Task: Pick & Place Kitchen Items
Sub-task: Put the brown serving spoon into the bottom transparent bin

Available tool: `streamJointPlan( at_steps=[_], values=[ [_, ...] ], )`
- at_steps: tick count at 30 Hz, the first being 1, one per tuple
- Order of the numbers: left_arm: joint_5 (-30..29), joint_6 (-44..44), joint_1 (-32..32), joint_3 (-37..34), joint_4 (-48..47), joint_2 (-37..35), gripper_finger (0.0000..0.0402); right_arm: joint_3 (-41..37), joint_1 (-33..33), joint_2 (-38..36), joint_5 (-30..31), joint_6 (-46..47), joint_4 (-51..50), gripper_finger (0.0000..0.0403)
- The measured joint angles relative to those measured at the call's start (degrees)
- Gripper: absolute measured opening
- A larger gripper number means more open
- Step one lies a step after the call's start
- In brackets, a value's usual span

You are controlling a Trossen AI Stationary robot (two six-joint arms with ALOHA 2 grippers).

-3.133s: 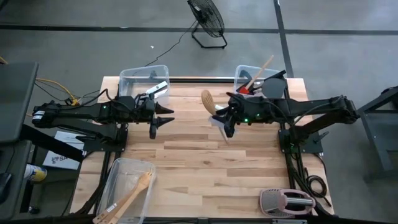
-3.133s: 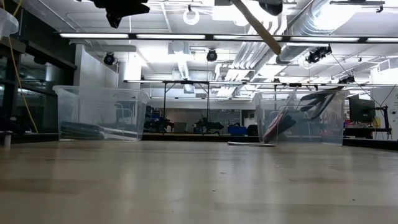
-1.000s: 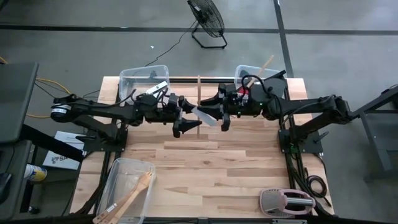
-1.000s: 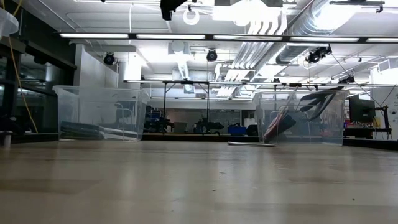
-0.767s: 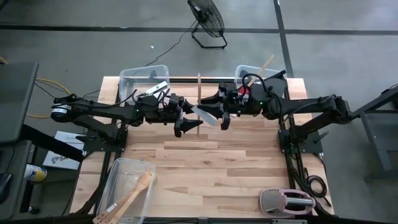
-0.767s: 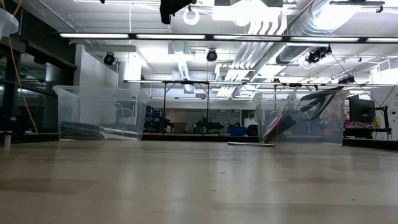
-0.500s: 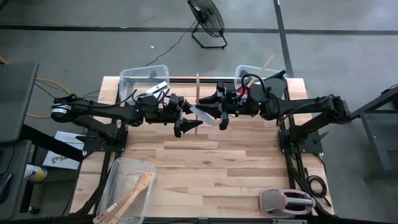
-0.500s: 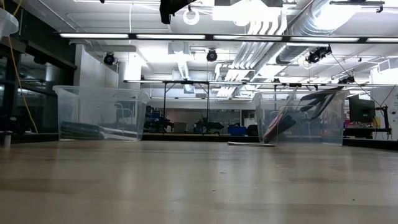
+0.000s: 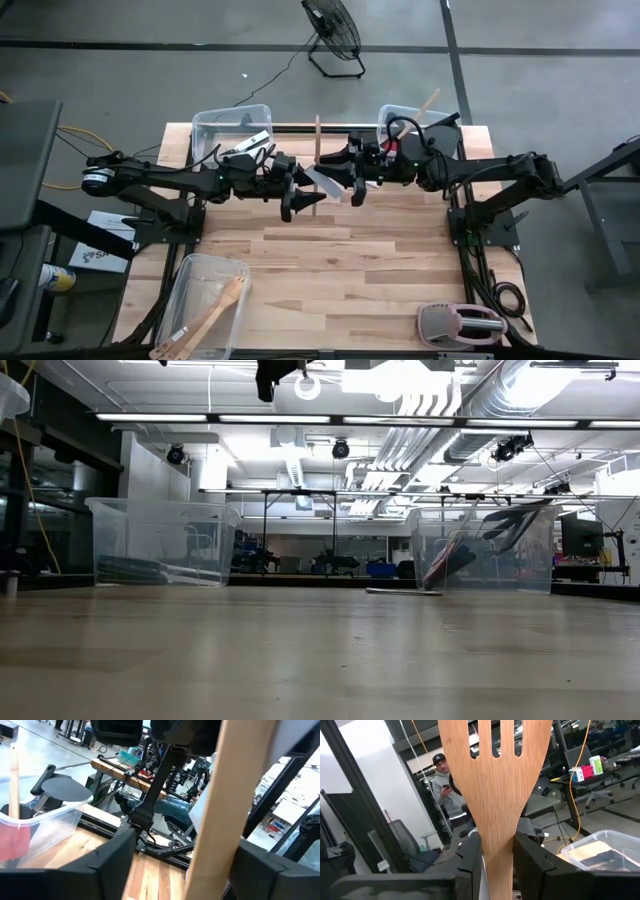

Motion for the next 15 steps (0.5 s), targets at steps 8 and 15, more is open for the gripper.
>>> streamJointPlan(
  at_steps=[8, 15],
  values=[
    [0.7, 0.0, 0.0, 0.0, 0.0, 0.0, 0.0138, 0.0, -0.5, 0.0, 0.4, -0.2, -1.0, 0.0079],
    [1.4, 2.6, 0.0, 0.0, 0.1, 0.0, 0.0080, 0.0, -0.9, 0.0, 0.3, 0.6, -1.7, 0.0078]
  ],
)
